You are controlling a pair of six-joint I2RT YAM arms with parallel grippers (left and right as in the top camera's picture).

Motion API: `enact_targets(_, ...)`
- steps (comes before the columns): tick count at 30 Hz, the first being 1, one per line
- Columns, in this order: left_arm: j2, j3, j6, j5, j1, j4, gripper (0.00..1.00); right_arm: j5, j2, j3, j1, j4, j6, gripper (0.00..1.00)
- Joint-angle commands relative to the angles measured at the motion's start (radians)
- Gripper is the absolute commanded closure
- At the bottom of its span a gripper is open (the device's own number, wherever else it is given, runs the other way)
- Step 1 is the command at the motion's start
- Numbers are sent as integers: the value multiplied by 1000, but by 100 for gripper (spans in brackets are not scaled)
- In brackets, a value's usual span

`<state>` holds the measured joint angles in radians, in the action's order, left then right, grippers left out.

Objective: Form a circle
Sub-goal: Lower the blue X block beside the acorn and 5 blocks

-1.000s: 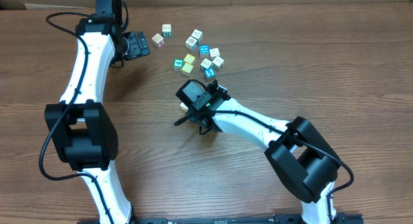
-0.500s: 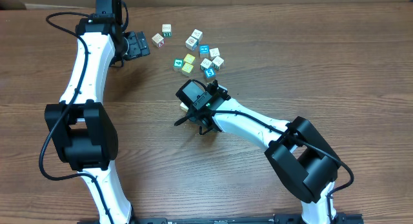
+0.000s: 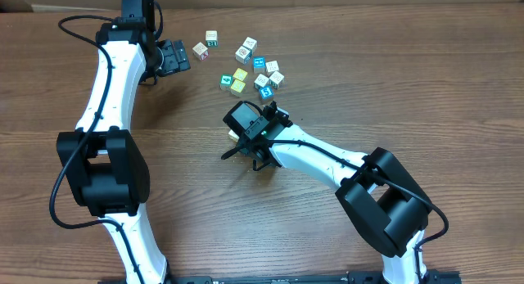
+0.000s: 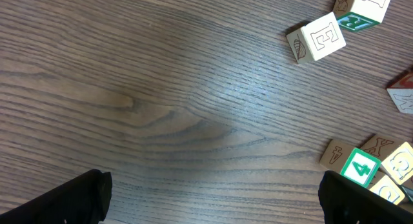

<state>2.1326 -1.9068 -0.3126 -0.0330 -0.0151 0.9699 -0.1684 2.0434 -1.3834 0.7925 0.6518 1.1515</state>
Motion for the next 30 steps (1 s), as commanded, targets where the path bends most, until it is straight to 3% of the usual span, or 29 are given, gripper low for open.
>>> enact_targets(1, 3, -19, -9, 7, -2, -2, 0, -14, 6, -8, -3, -3, 0, 60)
enact_targets(4, 3, -19, -9, 7, -2, -2, 0, -16, 6, -8, -3, 0, -3, 66)
enact_targets(13, 3, -19, -9, 7, -2, -2, 0, -52, 6, -8, -3, 4, -7, 67)
enact_targets(30, 3, -19, -9, 7, -2, -2, 0, -21, 5, -16, -3, -14, -7, 53)
